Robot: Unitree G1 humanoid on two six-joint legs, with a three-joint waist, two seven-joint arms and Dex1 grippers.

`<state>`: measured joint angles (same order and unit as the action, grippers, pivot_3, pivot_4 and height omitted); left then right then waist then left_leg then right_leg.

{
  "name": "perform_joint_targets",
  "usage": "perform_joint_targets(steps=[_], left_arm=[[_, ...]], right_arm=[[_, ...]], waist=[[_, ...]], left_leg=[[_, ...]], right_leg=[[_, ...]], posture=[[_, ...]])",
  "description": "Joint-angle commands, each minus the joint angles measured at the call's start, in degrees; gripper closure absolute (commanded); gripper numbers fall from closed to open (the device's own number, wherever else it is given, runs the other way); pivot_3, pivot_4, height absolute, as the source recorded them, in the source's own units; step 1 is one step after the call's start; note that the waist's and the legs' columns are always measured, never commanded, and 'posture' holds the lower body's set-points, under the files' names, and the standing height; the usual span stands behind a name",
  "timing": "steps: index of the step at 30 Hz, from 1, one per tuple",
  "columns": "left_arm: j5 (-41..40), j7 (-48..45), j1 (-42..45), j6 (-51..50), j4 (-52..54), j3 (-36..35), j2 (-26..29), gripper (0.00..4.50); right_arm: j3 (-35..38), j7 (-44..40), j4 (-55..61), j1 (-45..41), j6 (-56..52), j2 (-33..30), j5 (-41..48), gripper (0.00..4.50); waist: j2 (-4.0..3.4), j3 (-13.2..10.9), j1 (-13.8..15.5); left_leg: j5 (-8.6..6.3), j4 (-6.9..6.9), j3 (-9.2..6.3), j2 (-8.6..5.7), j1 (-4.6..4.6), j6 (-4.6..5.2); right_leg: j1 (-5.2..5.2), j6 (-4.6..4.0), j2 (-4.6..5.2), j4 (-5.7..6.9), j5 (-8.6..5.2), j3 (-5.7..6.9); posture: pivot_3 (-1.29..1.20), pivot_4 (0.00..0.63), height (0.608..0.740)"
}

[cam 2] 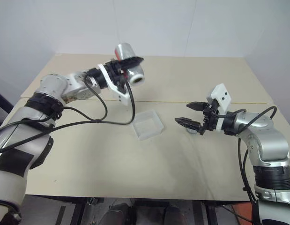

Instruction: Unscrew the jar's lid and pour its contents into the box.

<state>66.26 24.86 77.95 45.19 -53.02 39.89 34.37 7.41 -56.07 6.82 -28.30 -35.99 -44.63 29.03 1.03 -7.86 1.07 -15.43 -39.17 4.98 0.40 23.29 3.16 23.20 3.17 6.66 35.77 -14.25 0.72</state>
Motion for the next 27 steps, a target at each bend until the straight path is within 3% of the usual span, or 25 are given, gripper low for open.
perform_joint_targets(steps=[1, 7, 18, 22, 25, 27], left_arm=[[11.28, 11.11, 0.20, -5.40, -2.20, 9.10, -1.75, 2.56], [16.57, 11.57, -2.57, -13.20, -5.19, 16.31, -6.28, 2.56], [11.36, 10.64, -2.10, -12.88, -6.33, 14.55, -7.52, 2.56], [-3.22, 2.04, -4.59, -3.18, -8.18, 6.23, -7.67, 2.56], [-32.48, -25.27, -9.96, -1.72, -8.98, -10.77, -10.85, 2.56], [-51.75, -45.18, -13.91, -14.97, -2.27, -21.57, -13.74, 2.56]], right_arm=[[1.47, 1.94, 1.08, -1.45, -0.99, 0.00, 0.84, 0.01], [3.40, 5.91, 3.08, -2.02, -3.74, 0.89, 2.79, 0.01], [4.89, 8.54, 6.29, -0.66, -5.76, 1.28, 5.70, 0.01], [3.96, 8.02, 6.26, -0.31, -5.83, 0.75, 5.81, 0.01], [2.22, 5.59, 5.30, 0.61, -1.01, -0.90, 2.44, 0.01], [1.54, 3.69, 4.34, 0.81, 2.14, -1.78, 0.68, 0.01]], waist=[[0.00, 0.00, -0.02], [0.00, 0.00, -0.09], [0.01, -0.01, -0.18], [0.01, -0.01, -0.28], [0.00, 0.00, -0.36], [-0.02, 0.01, -0.52]], left_leg=[[0.00, 0.00, 0.00, 0.00, 0.00, -0.01], [0.02, 0.00, 0.09, 0.00, 0.06, -0.03], [0.03, -0.02, 0.07, 0.01, 0.09, -0.05], [0.03, -0.02, 0.06, 0.03, 0.08, -0.05], [0.03, -0.05, 0.08, 0.11, 0.03, -0.05], [0.03, -0.12, 0.15, 0.16, 0.03, -0.05]], right_leg=[[0.00, 0.00, 0.00, 0.01, 0.00, 0.02], [0.06, 0.01, 0.00, 0.00, 0.00, 0.07], [0.09, 0.01, 0.02, 0.01, 0.00, 0.08], [0.10, 0.00, 0.05, 0.01, 0.00, 0.08], [0.09, 0.00, 0.12, 0.09, 0.00, 0.11], [0.09, 0.00, 0.16, 0.11, 0.00, 0.17]], posture=[[0.00, 0.150, 0.740], [0.00, 0.150, 0.740], [0.00, 0.150, 0.740], [0.00, 0.150, 0.740], [0.00, 0.150, 0.740], [0.00, 0.150, 0.740]])
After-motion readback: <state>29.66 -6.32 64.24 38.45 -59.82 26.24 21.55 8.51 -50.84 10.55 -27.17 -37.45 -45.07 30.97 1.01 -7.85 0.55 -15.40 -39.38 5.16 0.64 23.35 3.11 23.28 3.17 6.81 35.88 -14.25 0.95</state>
